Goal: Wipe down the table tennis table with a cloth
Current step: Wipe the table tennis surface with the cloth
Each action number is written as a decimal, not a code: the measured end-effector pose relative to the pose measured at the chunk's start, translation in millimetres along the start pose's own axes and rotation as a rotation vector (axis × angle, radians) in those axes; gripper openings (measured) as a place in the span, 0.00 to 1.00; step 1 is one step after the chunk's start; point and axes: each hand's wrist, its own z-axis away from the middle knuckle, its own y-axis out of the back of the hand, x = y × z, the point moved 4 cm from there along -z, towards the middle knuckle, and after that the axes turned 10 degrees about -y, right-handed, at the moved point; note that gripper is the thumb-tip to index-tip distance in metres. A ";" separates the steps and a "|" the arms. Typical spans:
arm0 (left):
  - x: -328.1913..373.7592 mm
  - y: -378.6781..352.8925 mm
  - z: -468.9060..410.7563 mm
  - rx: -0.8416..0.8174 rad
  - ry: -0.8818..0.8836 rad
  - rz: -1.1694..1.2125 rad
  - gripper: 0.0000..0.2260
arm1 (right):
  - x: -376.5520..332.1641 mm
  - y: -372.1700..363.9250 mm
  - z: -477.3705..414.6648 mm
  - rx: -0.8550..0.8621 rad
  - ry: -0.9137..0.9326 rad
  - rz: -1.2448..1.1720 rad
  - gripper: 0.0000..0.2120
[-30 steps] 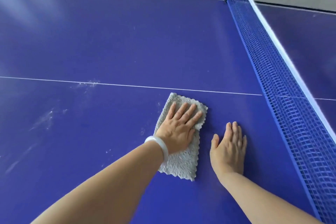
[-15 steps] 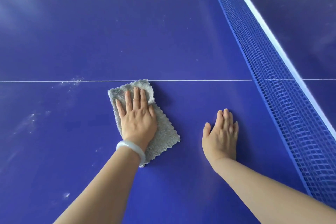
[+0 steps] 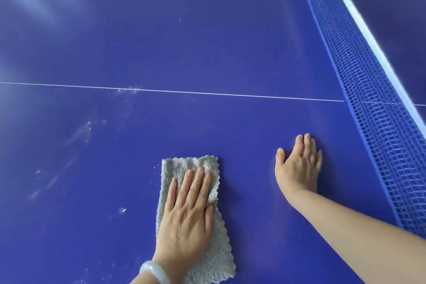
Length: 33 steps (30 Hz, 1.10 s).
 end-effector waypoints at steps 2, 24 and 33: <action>2.8 -1.3 1.5 -0.024 0.034 -0.001 0.27 | -0.3 2.3 0.2 -0.011 0.000 -0.024 0.32; -33.4 -0.8 -103.0 -0.194 -0.381 -0.015 0.25 | -72.7 -17.1 126.8 -0.017 0.085 0.037 0.29; -159.6 25.9 -178.8 -0.046 0.072 -0.052 0.24 | -71.6 -21.0 127.9 0.001 0.077 0.092 0.28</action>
